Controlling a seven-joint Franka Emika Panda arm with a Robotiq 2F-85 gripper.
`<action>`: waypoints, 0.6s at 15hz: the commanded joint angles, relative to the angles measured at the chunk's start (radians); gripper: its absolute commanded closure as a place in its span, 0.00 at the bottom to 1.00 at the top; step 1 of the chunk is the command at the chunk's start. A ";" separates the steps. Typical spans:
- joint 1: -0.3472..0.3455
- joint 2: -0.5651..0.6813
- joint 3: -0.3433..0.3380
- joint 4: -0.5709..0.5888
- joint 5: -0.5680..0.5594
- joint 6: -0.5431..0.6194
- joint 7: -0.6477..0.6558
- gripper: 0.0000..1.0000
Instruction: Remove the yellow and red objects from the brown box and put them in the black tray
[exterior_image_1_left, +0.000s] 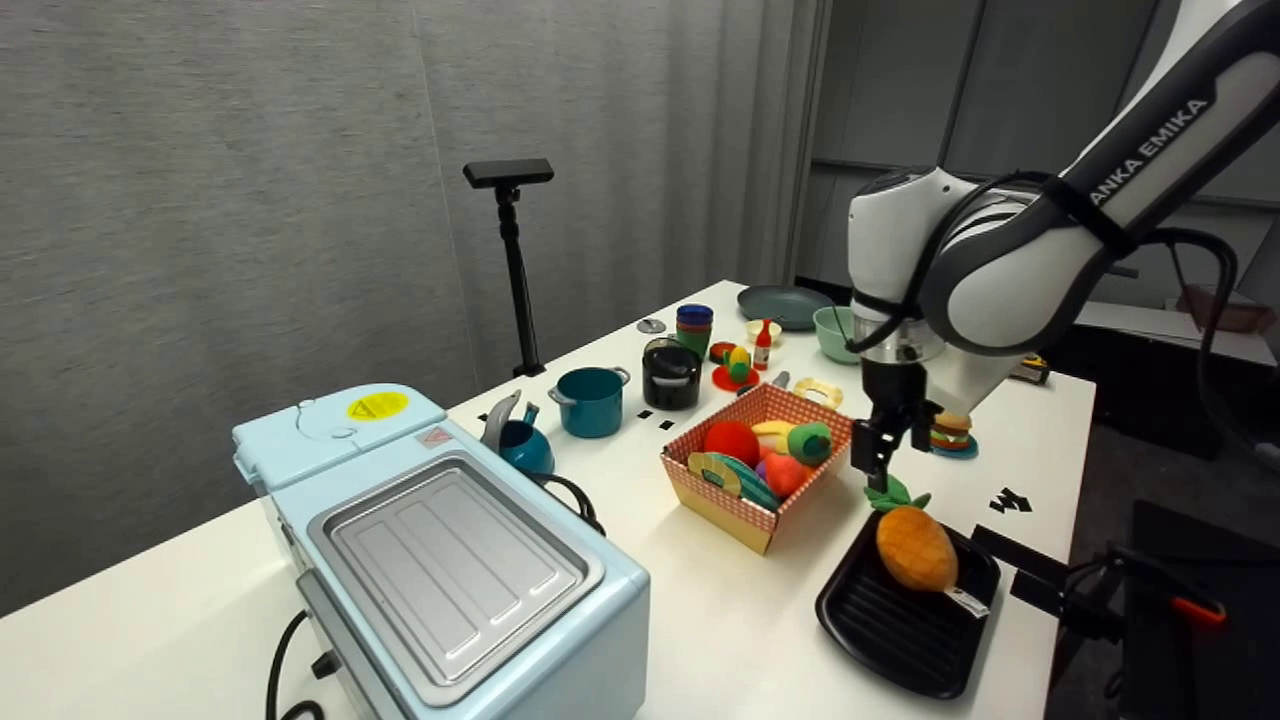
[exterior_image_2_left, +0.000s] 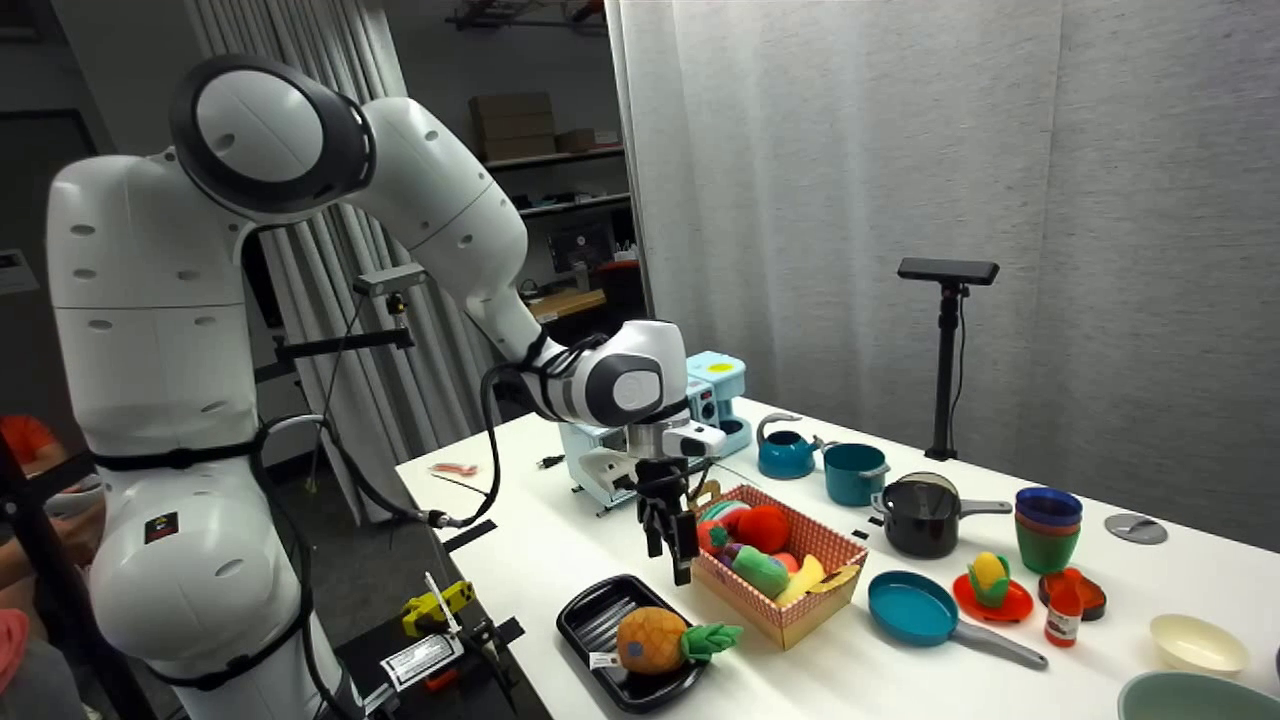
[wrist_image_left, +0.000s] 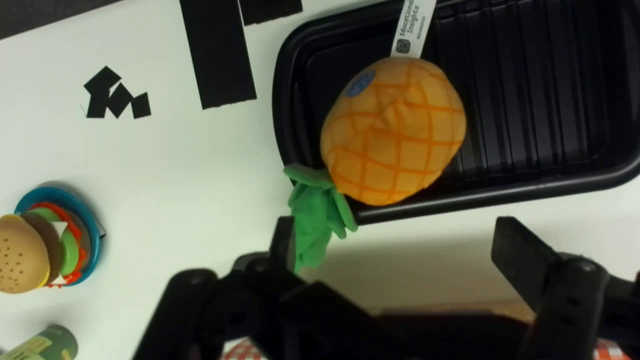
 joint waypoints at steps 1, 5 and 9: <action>0.002 0.004 0.018 0.072 -0.007 -0.022 -0.009 0.00; 0.014 0.051 0.039 0.183 0.005 -0.007 0.013 0.00; 0.030 0.127 0.060 0.305 0.024 0.023 0.035 0.00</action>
